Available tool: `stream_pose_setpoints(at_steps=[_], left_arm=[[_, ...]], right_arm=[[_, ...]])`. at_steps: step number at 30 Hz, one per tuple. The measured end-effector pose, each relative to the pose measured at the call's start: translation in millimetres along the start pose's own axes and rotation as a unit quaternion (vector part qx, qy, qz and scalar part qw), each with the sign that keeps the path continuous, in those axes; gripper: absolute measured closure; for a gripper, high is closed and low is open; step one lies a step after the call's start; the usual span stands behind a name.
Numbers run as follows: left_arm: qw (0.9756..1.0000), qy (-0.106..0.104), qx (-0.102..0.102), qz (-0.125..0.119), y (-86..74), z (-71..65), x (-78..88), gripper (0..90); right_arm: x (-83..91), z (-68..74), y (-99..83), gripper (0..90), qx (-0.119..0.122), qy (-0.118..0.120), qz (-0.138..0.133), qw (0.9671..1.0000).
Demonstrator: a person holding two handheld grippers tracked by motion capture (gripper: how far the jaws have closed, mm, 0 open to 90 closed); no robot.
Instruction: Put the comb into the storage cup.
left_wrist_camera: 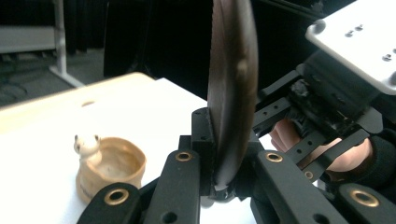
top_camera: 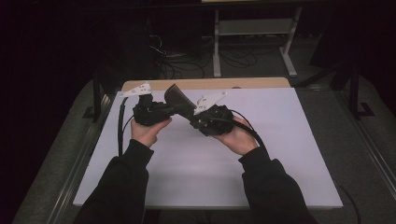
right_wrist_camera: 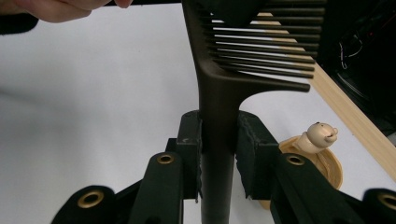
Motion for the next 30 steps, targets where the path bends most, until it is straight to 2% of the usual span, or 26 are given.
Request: stream_pose_setpoints(at_steps=[5,11,18,24,30], left_arm=[[0.9999,-0.003,0.003,-0.011,7.1,-3.4,-1.9,84.3],[1.0000,-0.003,-0.004,-0.008,13.0,-5.8,-7.8,84.4],[0.9998,-0.003,-0.016,-0.007,23.7,-10.4,-13.7,84.4],[0.9997,-0.006,-0.023,-0.008,32.1,-13.4,-14.6,84.4],[0.9996,-0.003,-0.027,-0.009,39.4,-12.1,-14.4,84.3]], right_arm=[[7.3,-2.4,1.8,69.6,-0.006,-0.007,-0.018,0.9998],[11.5,-5.9,-0.3,68.7,-0.019,-0.001,-0.030,0.9994],[14.5,-8.6,-5.9,56.9,-0.032,0.001,-0.036,0.9988],[20.0,-13.0,-8.0,40.0,-0.048,-0.001,-0.047,0.9977],[24.3,-19.4,-14.7,22.4,-0.076,-0.004,-0.050,0.9959]])
Point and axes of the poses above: each handheld gripper's, and its own axes: x roughly backward along the jaws, y roughly out of its top, z roughly to its left, the point moved 9 cm from there along -x, roughly forward along the jaws, and after that the axes turned 9 degrees about y, right-handed, at the moved point
